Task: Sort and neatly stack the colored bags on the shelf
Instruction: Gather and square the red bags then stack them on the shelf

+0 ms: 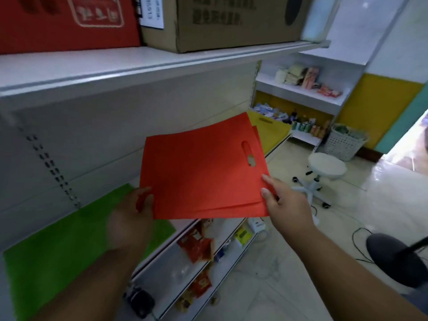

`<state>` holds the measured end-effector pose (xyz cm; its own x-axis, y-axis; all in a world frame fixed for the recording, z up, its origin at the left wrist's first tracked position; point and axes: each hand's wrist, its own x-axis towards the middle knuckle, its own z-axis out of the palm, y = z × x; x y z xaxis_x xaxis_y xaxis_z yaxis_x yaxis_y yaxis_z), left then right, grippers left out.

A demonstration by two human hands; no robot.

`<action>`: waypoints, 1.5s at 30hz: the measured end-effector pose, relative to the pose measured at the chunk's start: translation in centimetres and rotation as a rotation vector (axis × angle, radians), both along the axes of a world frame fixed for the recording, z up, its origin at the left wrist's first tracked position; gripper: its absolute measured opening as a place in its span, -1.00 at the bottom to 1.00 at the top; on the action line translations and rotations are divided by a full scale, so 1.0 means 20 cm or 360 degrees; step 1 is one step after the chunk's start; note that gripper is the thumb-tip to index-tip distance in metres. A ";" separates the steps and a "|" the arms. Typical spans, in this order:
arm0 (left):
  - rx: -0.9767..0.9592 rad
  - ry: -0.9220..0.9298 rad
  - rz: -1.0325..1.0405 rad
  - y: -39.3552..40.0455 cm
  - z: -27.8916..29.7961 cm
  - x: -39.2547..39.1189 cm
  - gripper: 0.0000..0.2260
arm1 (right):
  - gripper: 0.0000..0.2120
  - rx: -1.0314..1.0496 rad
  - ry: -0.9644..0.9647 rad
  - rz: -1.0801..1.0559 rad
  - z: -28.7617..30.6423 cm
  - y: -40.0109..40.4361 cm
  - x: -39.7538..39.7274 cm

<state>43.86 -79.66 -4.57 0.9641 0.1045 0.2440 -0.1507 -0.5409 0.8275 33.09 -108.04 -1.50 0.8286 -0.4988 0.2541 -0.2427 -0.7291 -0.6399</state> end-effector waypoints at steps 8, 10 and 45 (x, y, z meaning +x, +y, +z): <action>0.0131 0.0092 0.0417 -0.35 -0.12 0.18 -0.78 | -0.62 -0.0002 0.0036 0.0531 -0.16 -0.47 0.62; 0.0149 0.0156 0.0567 -0.41 -0.16 0.18 -0.78 | -0.62 0.0000 0.0099 0.0746 -0.18 -0.55 0.78; 0.1158 0.0678 0.0796 -0.86 -0.21 0.12 -0.61 | -0.53 -0.0960 0.0416 0.1302 -0.23 -0.70 1.25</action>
<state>46.35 -96.79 -8.86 0.8718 0.4870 0.0529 0.4688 -0.8607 0.1985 58.06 -122.00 -6.06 0.9208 0.3881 0.0388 0.3900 -0.9137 -0.1144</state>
